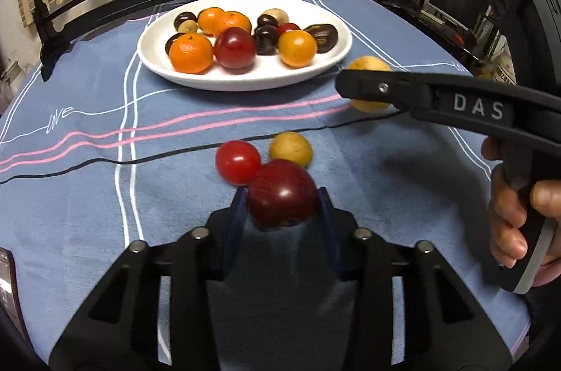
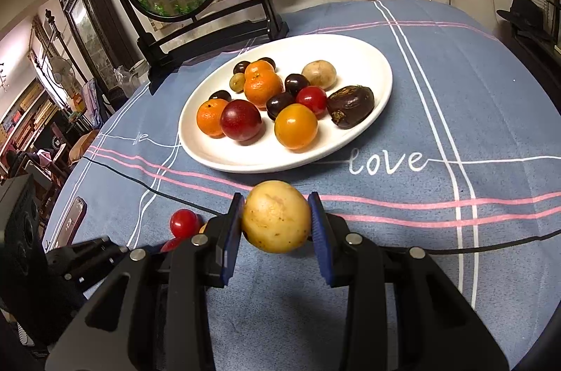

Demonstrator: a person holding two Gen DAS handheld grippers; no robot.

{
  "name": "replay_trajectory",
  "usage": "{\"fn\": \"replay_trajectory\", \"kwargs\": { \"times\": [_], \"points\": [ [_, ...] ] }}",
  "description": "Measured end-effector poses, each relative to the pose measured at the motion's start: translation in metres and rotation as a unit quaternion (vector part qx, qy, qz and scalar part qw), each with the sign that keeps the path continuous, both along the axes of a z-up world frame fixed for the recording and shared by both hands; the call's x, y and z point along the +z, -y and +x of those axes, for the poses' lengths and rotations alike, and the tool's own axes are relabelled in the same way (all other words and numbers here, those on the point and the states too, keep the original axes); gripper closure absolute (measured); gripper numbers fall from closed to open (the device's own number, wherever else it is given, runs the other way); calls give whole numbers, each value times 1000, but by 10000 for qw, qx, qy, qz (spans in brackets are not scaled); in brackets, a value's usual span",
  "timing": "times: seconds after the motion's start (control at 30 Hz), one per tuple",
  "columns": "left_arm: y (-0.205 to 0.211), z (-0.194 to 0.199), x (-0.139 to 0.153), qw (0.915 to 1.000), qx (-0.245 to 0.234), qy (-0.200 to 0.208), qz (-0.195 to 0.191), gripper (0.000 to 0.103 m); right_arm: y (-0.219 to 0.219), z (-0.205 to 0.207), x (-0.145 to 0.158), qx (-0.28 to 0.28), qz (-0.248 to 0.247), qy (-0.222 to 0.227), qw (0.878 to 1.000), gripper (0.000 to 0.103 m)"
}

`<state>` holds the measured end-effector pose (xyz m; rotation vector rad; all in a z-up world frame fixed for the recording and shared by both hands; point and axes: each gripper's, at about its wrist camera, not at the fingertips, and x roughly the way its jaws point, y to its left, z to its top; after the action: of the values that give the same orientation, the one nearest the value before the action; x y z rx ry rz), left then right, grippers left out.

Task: Organize fruits
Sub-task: 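Place the red plum on the plate with the left tool while the right tool places the speckled fruit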

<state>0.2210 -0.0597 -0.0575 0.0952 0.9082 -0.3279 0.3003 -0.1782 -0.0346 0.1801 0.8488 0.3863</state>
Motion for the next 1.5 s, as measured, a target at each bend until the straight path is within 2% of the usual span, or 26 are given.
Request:
{"fn": "replay_trajectory", "kwargs": {
  "times": [0.13, 0.53, 0.67, 0.77, 0.87, 1.0, 1.27, 1.37, 1.43, 1.47, 1.5],
  "points": [
    [6, -4, -1, 9998, -40, 95, 187, 62, 0, 0, -1, -7, -14, -26, 10000, 66],
    [3, -10, 7, 9998, -111, 134, 52, 63, -2, 0, -2, 14, -17, -8, 10000, 66],
    [-5, -18, 25, 9990, -163, 305, -287, 63, -8, -5, 0, 169, 13, 43, 9998, 66],
    [-19, -19, 46, 9966, -104, 484, -654, 63, -14, -10, 8, 434, 268, 211, 9985, 66],
    [-28, -2, 65, 9953, 44, 730, -632, 63, -17, -5, 23, 399, 344, 609, 9968, 66],
    [-37, 44, 78, 9938, 413, 877, -538, 63, -10, 21, 32, -131, 461, 914, 9947, 66],
    [-35, 128, 65, 9921, 884, 730, -518, 63, -5, 80, 17, -441, 473, 811, 9946, 65],
    [-33, 145, 59, 9920, 1003, 663, -389, 62, -7, 90, 10, -462, 255, 772, 9956, 52],
    [-37, 147, 59, 9906, 1125, 558, -546, 48, -3, 90, 7, -578, 93, 725, 9956, 37],
    [-40, 144, 63, 9897, 1169, 568, -599, 31, -2, 89, 7, -608, 106, 736, 9954, 37],
    [-44, 136, 71, 9874, 1277, 693, -634, 23, 1, 87, 8, -624, 146, 732, 9953, 37]
  ]
}}
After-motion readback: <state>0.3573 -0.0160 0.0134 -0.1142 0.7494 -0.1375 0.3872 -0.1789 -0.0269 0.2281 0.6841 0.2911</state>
